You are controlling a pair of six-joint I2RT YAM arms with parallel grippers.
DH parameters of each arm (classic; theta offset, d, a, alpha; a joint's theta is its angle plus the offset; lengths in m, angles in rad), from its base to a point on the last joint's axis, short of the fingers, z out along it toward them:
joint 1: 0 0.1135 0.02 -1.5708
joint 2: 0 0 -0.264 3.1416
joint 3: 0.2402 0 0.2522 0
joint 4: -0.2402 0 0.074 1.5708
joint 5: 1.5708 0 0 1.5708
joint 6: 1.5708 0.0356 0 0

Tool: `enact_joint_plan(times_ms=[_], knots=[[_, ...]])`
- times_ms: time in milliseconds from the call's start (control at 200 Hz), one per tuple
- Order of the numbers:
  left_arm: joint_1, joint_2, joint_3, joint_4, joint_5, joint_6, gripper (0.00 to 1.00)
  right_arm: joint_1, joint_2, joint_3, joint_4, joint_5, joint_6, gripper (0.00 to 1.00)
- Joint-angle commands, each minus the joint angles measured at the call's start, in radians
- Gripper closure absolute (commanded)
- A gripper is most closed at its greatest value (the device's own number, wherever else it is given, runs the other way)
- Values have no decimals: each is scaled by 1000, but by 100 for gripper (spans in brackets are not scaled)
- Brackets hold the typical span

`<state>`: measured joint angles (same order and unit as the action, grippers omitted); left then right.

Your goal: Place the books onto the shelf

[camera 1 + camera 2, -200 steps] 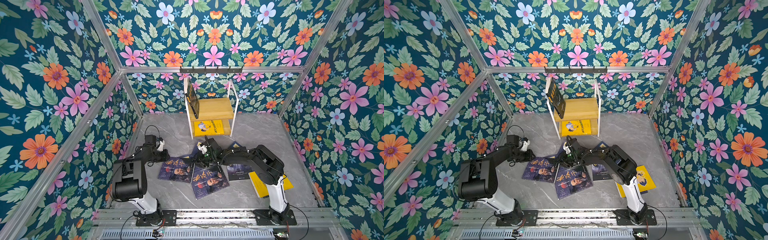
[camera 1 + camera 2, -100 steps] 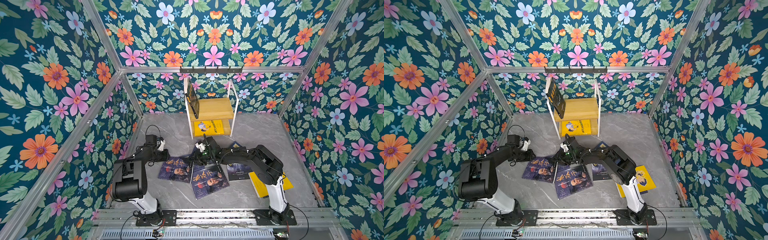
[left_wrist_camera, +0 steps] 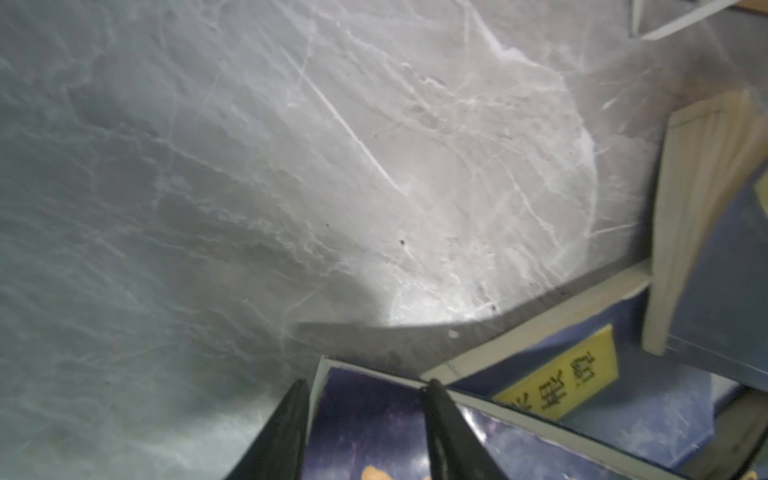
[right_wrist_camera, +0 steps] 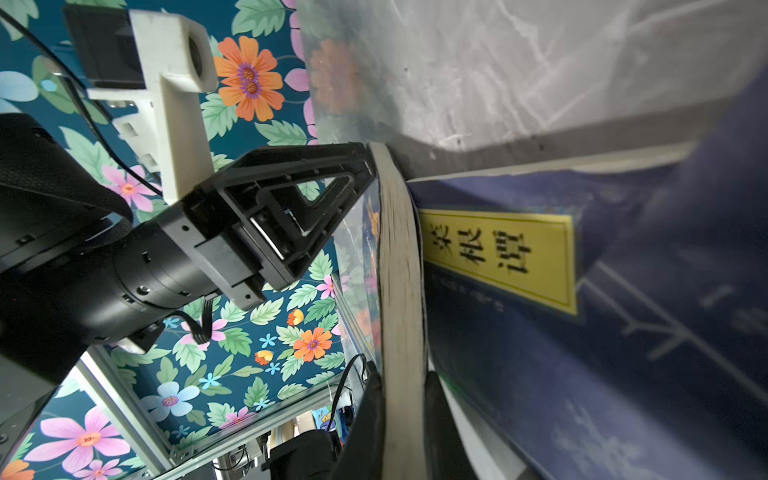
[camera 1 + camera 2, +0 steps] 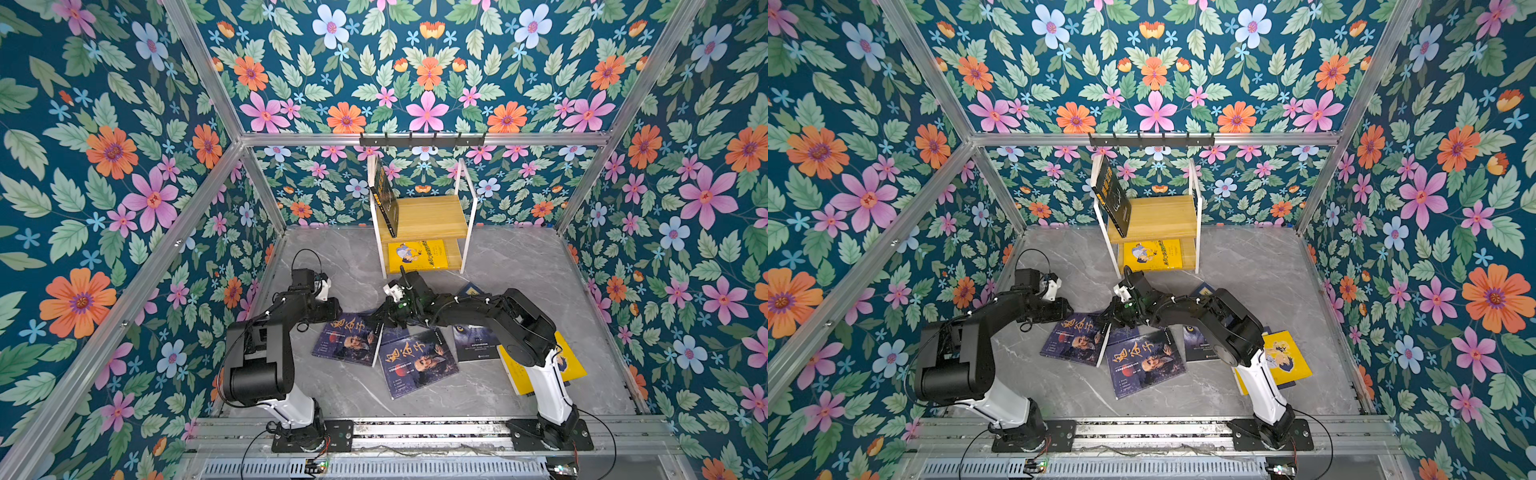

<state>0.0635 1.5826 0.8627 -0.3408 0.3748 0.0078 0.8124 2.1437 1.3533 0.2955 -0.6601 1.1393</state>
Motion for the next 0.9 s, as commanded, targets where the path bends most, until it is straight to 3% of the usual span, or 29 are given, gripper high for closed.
enact_joint_plan(times_ms=[0,55,100,140,410,650,895], knots=[[-1,-42,20,0,-9,7,41,-10,-31,-10,27,-19,-3,95],[-1,-56,52,-8,-24,7,32,-17,-56,-30,40,-22,0,96],[-1,-66,75,-12,-34,3,10,-23,-80,-51,55,-24,-2,96],[-1,-81,92,-12,-44,-2,1,-31,-106,-69,63,-26,-7,96],[-40,-214,199,46,23,88,0,-92,-311,-190,57,-36,-70,97],[-61,-226,253,128,229,-77,0,-174,-536,-301,14,-83,-161,97],[-60,-249,221,146,497,-56,0,-303,-794,-413,-61,-179,-258,100]])
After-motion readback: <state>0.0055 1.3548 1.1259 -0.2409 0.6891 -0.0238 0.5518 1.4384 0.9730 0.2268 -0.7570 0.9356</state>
